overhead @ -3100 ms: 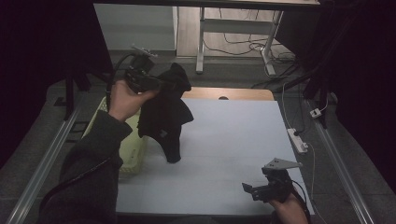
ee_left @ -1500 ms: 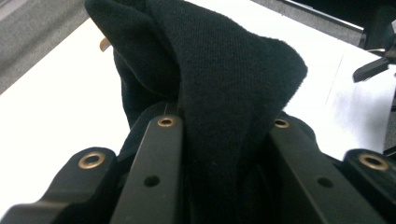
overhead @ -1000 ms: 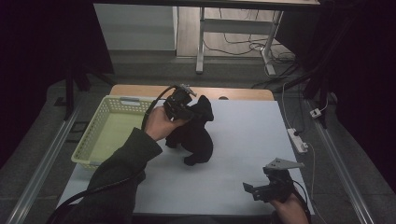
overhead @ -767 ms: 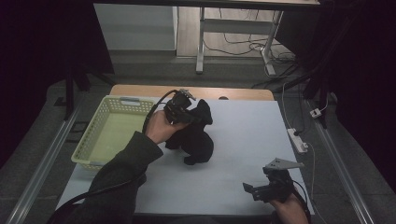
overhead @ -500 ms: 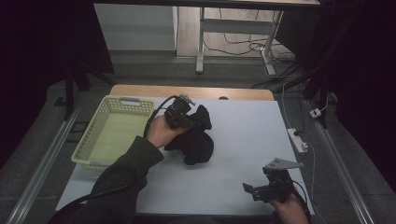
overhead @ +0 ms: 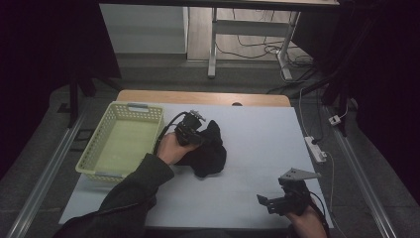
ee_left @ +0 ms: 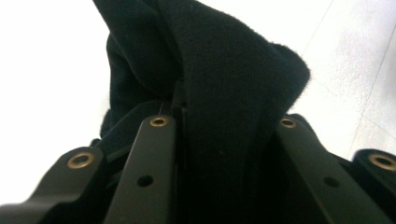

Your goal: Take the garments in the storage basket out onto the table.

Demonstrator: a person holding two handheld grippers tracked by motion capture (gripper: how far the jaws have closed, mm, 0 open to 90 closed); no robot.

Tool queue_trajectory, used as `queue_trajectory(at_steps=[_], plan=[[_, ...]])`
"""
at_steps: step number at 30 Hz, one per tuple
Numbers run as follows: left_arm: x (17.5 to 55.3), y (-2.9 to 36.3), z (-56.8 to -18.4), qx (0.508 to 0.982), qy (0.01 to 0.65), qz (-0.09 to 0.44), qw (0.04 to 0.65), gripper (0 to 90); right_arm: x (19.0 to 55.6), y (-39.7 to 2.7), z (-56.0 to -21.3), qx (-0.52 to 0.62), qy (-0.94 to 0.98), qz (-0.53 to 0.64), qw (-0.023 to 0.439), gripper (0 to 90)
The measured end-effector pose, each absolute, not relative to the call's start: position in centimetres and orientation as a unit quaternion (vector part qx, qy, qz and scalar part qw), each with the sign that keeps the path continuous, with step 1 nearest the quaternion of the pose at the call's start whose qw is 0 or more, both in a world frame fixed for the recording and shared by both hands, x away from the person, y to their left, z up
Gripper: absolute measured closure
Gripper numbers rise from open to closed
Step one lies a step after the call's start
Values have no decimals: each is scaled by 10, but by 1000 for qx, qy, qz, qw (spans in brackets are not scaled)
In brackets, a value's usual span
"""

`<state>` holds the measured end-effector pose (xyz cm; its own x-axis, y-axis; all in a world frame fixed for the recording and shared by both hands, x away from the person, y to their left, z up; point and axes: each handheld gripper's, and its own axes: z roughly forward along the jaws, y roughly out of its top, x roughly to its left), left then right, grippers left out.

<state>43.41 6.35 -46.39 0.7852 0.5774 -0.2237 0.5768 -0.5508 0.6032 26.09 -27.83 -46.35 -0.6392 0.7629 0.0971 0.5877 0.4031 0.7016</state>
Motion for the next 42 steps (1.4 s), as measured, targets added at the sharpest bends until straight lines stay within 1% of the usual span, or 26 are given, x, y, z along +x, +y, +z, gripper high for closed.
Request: queue_trajectory(at_steps=[8,10,15,20,23,27,31,33,37,42], plan=[[432,60,-480,884,326,-4,335,652,261,-278,-464,407,830,363,120,0],[431,59,-485,886,324,-1,333,634,261,-278,-464,406,831,362,121,0],[427,60,-498,882,313,17,351,583,261,-278,-464,405,831,361,122,0],[424,62,-507,878,306,34,366,475,261,-277,-464,404,832,359,122,0],[424,61,-509,880,302,35,366,376,261,-277,-464,404,833,358,121,0],[428,59,-505,877,313,16,364,220,261,-277,-464,404,833,358,122,0],[430,61,-499,873,317,-11,370,113,261,-277,-464,404,833,357,123,0],[429,62,-497,874,315,-11,370,67,261,-277,-464,405,833,357,123,0],[427,64,-494,873,312,-13,376,6,261,-276,-464,404,833,357,123,0],[424,68,-487,863,314,-16,394,0,261,-277,-464,405,833,357,122,0]])
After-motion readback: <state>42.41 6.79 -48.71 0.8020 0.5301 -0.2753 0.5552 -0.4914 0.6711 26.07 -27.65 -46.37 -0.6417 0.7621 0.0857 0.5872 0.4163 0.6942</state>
